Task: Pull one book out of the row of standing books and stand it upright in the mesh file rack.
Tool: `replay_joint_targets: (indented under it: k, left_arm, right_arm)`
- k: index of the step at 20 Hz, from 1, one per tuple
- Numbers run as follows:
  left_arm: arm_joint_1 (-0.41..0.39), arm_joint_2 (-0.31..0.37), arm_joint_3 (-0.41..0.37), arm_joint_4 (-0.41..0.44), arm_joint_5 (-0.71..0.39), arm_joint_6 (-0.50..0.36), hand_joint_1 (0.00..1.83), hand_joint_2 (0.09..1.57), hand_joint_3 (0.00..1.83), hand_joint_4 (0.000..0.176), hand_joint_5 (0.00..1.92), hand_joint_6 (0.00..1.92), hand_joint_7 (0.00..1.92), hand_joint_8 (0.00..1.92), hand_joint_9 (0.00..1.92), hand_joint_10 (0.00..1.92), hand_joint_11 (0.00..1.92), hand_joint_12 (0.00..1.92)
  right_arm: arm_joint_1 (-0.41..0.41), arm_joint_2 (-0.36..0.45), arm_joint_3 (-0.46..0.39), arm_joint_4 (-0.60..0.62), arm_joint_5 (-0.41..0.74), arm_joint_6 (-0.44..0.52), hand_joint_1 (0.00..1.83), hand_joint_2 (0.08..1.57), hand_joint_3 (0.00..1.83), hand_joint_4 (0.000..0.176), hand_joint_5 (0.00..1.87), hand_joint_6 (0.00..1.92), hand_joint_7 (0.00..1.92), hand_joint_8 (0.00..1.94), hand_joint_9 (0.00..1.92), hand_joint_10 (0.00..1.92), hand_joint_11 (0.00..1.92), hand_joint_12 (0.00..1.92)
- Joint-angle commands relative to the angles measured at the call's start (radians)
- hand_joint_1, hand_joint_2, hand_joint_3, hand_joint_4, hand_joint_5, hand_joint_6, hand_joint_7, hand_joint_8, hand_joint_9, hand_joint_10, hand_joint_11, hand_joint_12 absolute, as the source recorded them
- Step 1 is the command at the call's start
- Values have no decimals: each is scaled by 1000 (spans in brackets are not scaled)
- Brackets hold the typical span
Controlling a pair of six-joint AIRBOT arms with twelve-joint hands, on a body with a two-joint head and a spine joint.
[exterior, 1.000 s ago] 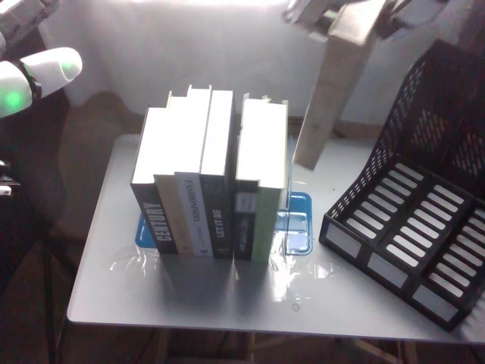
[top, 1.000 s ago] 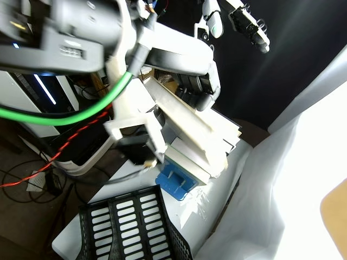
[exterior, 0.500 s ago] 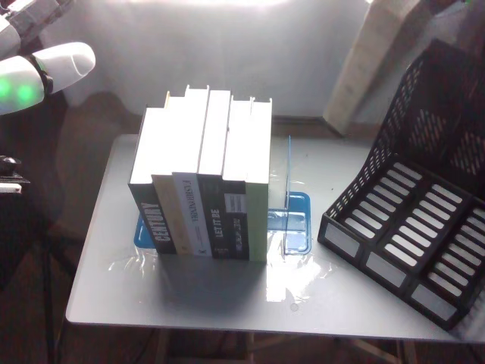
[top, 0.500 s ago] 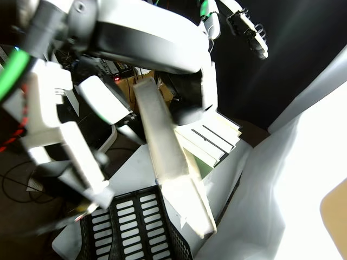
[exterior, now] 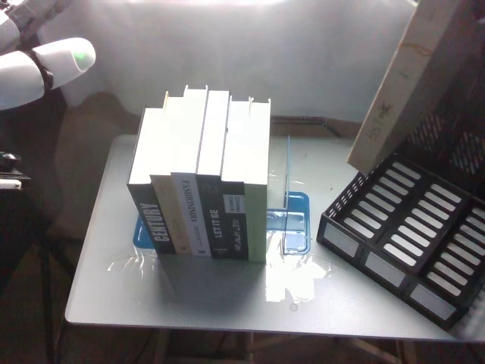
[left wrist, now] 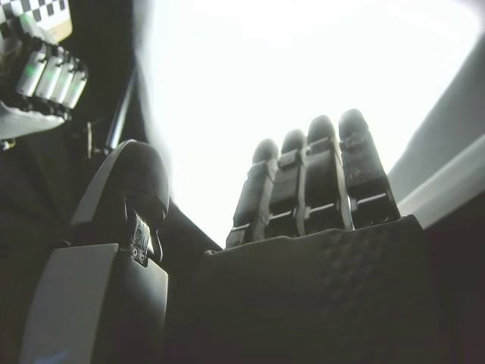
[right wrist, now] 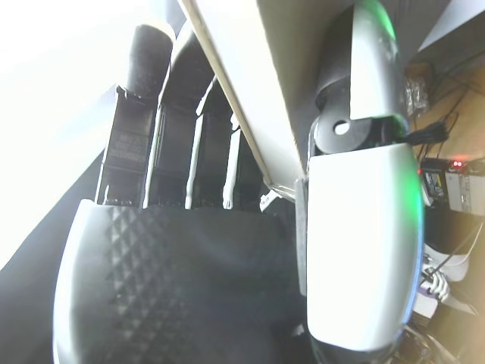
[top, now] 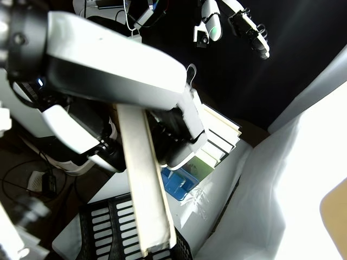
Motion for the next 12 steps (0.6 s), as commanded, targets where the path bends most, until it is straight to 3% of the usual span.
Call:
replay_joint_targets:
  k: [1, 6, 9, 12]
  left_arm:
    - [0, 23, 2, -36, -129, -6, 345, 1382, 5, 12, 11, 1, 0, 0, 0, 0, 0, 0]
    - [8, 36, -7, -43, -134, -6, 342, 1393, 8, 8, 0, 0, 0, 0, 0, 0, 0, 0]
    - [11, 37, -9, -45, -135, -6, 339, 1393, 5, 12, 0, 0, 0, 0, 0, 0, 0, 0]
    - [18, 39, -11, -47, -136, -6, 370, 1397, 3, 0, 0, 0, 0, 0, 0, 0, 0, 0]
  right_arm:
    - [16, 17, 0, -7, -104, -4, 1364, 1172, 0, 0, 786, 1136, 896, 1122, 831, 1492, 718, 1804]
    - [1, 35, 1, -66, -123, 37, 1367, 1161, 0, 0, 827, 1087, 900, 1096, 852, 1471, 798, 1779]
    - [-20, 35, 7, -90, -136, 49, 1365, 1167, 2, 0, 818, 1079, 899, 1147, 816, 1495, 737, 1801]
    - [-43, 36, 9, -108, -144, 55, 1357, 1188, 5, 0, 768, 1186, 850, 1209, 788, 1531, 681, 1831]
